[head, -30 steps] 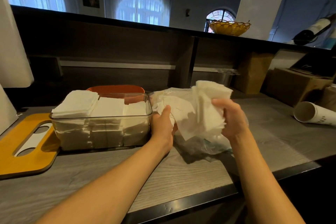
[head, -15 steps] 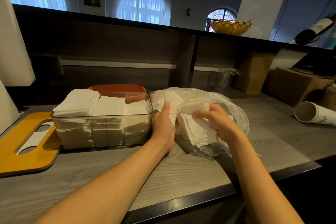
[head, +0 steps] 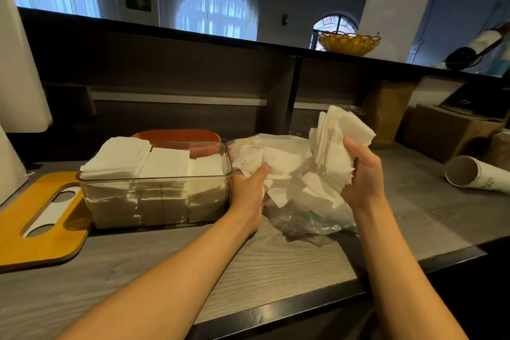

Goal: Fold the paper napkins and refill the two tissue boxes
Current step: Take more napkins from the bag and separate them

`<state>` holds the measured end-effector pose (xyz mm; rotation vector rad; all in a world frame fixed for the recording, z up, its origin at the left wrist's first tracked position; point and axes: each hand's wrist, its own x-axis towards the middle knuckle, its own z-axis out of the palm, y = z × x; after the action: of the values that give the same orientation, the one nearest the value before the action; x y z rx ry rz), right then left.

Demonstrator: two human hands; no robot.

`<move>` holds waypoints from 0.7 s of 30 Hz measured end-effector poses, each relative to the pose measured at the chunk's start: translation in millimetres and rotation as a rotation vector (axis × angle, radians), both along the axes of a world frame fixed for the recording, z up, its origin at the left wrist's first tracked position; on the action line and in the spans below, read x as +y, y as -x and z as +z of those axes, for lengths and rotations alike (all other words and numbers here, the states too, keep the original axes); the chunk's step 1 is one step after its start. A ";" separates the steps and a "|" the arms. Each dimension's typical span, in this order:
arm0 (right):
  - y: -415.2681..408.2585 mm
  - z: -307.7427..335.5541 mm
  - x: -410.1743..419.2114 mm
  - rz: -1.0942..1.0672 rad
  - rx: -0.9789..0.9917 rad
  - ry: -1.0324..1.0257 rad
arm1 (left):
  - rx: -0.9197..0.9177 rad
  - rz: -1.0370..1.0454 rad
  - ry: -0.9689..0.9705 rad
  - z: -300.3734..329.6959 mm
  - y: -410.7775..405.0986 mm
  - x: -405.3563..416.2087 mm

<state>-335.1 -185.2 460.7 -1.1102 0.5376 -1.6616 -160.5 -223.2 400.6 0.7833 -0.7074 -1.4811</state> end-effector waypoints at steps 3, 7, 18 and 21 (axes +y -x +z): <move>8.6 7.5 -2.1 -0.007 0.027 0.128 | -0.003 0.002 -0.002 -0.4 -0.3 -0.1; 11.6 28.5 -5.0 -0.100 0.320 0.113 | 0.007 0.028 -0.031 -0.1 -0.1 -1.0; -1.7 30.4 -29.7 0.205 0.894 -0.267 | 0.091 -0.117 -0.060 10.4 -5.4 10.8; -4.8 12.6 -29.9 0.257 0.839 -0.340 | 0.056 -0.082 -0.062 8.3 -4.7 8.7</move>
<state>-330.4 -215.1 473.4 -1.5164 1.1039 -0.7862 -155.9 -214.5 409.0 0.7644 -0.6605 -1.5994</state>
